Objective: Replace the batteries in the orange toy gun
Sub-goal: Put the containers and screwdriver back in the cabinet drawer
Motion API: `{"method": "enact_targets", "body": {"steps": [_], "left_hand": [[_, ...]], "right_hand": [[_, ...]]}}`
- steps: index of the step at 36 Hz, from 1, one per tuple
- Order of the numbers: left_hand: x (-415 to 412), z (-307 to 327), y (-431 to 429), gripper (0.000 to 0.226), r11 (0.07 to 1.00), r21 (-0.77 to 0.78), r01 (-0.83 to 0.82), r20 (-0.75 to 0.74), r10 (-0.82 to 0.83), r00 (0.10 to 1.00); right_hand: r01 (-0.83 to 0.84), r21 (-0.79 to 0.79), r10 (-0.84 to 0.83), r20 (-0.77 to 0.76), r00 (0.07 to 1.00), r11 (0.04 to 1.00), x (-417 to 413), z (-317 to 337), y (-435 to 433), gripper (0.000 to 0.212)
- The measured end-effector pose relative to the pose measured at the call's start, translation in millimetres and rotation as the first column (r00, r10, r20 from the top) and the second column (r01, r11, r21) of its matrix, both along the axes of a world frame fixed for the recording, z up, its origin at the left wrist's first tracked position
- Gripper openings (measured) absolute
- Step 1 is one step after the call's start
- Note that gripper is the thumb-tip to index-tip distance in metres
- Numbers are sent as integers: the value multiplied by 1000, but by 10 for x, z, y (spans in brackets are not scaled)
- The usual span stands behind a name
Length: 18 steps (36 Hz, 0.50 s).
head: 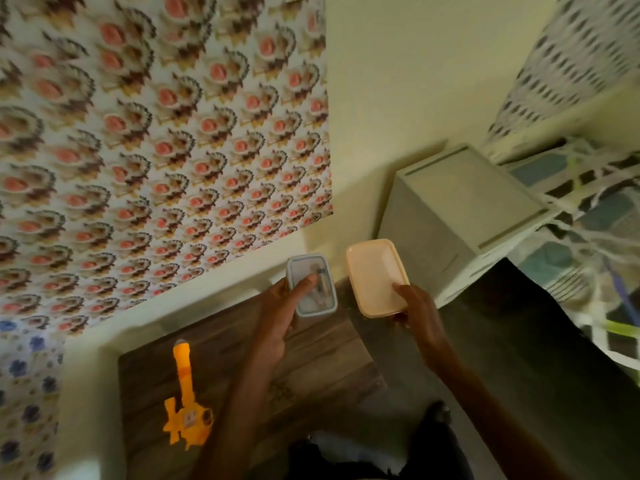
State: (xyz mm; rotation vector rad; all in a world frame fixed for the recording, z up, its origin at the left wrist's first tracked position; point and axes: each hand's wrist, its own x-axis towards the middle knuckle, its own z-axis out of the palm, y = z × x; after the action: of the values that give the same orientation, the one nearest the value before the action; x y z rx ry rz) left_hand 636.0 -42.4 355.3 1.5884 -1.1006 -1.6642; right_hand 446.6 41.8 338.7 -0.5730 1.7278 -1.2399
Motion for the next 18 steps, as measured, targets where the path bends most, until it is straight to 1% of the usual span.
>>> {"method": "enact_targets", "body": {"steps": [4,6,8,10,12,14,18], "left_hand": [[-824,22,91,45,999,11,30,-24,-30,999],[-1241,81,148,42,999,16,49,-23,-49,999],[-1586,128,205,35,999,23,41,-35,-40,999],[-1959,171,257,36,998,34,58,-37,-56,998],[-2234,214,281,35,996,28,82,-53,-80,995],[-2543,263,281,30,995,22,98,-63,-96,993],[-3071,281,203,25,993,15,113,-47,-112,993]], "right_hand": [[7,-10,-7,-32,999,1000,-848,-10,53,11],[19,17,-19,-5,1000,1000,-1275,5,90,19],[41,29,-41,-2,999,999,-1621,32,140,22],[54,37,-53,-11,999,998,-2004,89,193,26],[45,39,-45,-14,999,998,-2261,141,228,25],[54,54,-53,-26,998,997,-2541,199,252,22],[97,74,-93,-51,994,993,-3014,207,267,26]]}}
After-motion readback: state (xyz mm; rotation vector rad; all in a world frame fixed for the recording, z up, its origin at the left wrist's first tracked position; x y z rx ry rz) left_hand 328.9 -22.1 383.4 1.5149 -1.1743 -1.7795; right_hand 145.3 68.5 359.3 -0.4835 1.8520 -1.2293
